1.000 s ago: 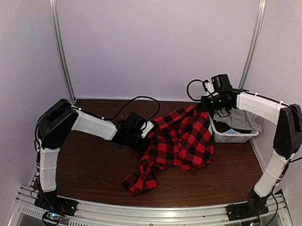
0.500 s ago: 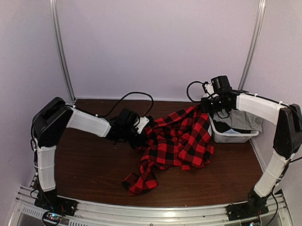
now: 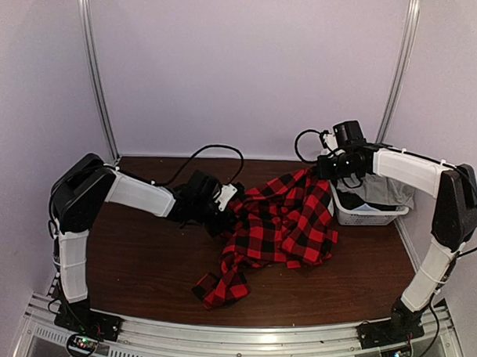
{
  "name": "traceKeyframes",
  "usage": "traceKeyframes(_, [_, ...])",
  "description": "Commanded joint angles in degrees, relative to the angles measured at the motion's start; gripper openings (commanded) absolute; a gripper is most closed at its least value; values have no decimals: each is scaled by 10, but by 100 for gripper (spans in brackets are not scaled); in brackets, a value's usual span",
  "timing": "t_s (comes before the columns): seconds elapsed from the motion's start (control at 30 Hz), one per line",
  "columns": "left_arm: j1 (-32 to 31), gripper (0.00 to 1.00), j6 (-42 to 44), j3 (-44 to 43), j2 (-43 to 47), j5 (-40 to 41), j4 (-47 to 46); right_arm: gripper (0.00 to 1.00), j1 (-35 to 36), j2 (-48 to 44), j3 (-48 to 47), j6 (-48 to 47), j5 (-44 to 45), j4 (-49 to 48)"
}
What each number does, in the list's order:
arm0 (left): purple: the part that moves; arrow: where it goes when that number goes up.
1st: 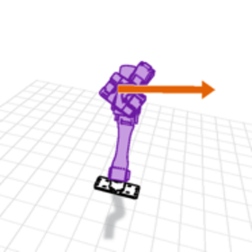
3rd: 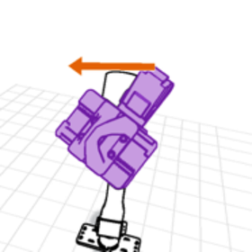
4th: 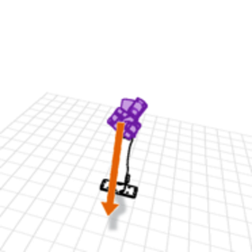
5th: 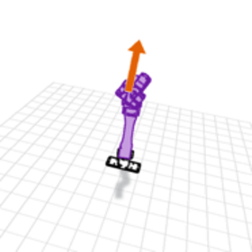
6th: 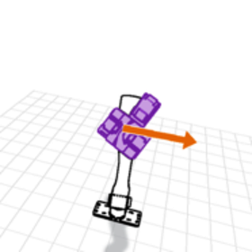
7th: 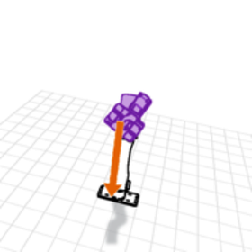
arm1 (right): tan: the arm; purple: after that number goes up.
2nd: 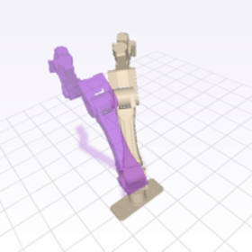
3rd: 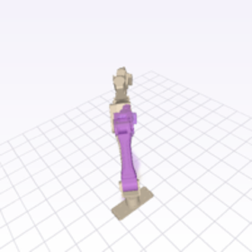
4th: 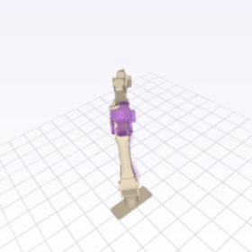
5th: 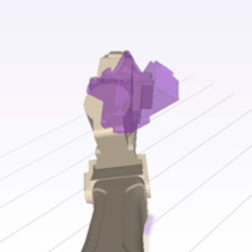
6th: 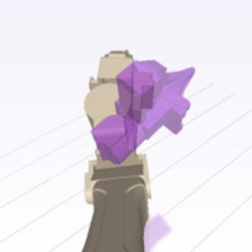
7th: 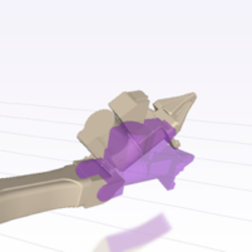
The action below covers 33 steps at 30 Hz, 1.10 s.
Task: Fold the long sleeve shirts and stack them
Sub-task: Flatten out the crumpled shirt at the center of the board.
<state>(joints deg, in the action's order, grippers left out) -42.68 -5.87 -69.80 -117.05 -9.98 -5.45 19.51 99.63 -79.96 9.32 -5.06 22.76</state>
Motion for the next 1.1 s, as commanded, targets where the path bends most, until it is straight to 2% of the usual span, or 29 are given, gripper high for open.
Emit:
traceKeyframes(0.0, [7,22,-14,10,16,-36,-54,0,-5,-23,11,-3,1,-7])
traceKeyframes(0.1, [10,23,-19,12,17,-37,-59,0,-5,-24,13,-3,0,-9])
traceKeyframes(0.3, [12,13,-25,14,15,-19,-60,0,-5,-25,13,-3,-1,-9])
traceKeyframes(0.53, [20,12,-46,25,18,-54,-84,0,-5,-25,17,-2,-2,-10])
traceKeyframes(0.77, [31,16,-71,39,27,-91,-113,0,-5,-26,19,-3,0,-9])
traceKeyframes(1.07, [38,11,-90,39,27,-102,-122,0,-5,-25,22,-3,-3,-10])
